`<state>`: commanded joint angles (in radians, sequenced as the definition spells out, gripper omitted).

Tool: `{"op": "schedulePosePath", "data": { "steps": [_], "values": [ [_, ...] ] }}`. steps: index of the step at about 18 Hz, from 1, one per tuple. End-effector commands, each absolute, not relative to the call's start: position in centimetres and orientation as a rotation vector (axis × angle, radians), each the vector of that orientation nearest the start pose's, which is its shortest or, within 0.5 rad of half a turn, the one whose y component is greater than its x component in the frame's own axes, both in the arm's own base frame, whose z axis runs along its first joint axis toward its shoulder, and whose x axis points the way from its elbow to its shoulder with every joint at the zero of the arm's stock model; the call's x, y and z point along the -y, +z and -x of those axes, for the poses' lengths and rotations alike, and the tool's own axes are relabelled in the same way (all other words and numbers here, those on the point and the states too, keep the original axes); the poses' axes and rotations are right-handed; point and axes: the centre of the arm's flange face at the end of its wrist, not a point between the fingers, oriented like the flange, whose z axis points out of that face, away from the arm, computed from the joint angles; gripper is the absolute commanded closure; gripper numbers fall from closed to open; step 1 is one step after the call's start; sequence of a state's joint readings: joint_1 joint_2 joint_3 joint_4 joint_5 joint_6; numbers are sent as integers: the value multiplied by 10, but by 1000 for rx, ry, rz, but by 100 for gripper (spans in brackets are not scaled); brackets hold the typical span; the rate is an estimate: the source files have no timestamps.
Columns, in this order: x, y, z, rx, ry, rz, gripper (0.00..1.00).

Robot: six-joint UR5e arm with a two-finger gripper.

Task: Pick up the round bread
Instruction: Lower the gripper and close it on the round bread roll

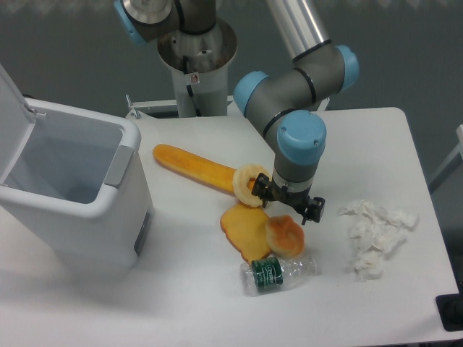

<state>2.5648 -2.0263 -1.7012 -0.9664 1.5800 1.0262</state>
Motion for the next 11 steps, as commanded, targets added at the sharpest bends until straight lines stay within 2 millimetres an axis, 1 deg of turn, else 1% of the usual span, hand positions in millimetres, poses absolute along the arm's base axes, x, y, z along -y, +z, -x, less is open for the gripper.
{"op": "schedulePosePath", "data": {
  "steps": [3, 6, 7, 8, 10, 11],
  "values": [
    [-449, 216, 449, -48, 12, 3147, 0],
    [-452, 203, 448, -53, -9, 3155, 0],
    [-452, 197, 446, -51, -23, 3161, 2],
    [-453, 193, 444, -56, -33, 3165, 7],
    [-452, 192, 445, -56, -39, 3165, 33],
    [-452, 193, 446, -56, -35, 3164, 49]
  ]
}}
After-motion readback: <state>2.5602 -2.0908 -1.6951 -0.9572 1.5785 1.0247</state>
